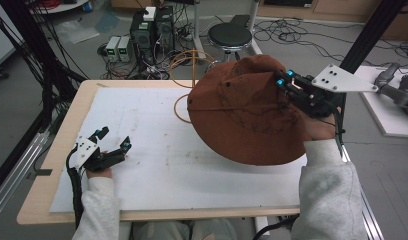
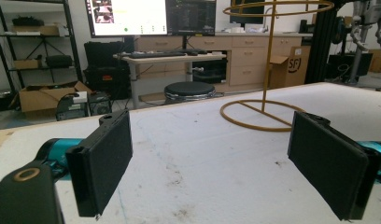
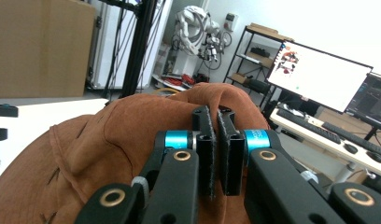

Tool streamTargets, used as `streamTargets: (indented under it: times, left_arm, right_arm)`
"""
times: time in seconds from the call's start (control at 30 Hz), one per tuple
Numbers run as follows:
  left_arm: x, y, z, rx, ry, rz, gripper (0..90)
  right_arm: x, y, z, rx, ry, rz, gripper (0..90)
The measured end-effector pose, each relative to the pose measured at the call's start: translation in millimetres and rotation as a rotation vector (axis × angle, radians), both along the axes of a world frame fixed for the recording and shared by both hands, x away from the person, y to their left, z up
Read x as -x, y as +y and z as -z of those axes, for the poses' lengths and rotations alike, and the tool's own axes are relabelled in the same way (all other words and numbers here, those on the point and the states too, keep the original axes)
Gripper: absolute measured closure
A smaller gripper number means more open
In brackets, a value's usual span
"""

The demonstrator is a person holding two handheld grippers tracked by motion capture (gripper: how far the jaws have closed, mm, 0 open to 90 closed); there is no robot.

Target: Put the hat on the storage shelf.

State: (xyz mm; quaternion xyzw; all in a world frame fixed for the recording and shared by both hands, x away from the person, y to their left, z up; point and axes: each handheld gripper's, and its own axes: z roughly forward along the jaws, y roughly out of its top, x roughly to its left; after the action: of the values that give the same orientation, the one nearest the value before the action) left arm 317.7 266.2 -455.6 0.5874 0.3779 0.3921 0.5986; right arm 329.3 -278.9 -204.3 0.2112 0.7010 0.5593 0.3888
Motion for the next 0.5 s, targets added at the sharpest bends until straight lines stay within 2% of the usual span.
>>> streamTargets:
  times: [0.37,0.5]
  left_arm:
    - [-0.3,0.5,-0.2,-0.005,0.002,-0.001,14.3]
    - [-0.3,0.5,-0.1,-0.003,0.002,-0.001,14.3]
  right_arm:
    - [-13.5,-0.3,-7.8,-0.008,0.008,0.025,88.1]
    - [-17.2,-0.3,-14.5,-0.018,-0.004,0.035,88.2]
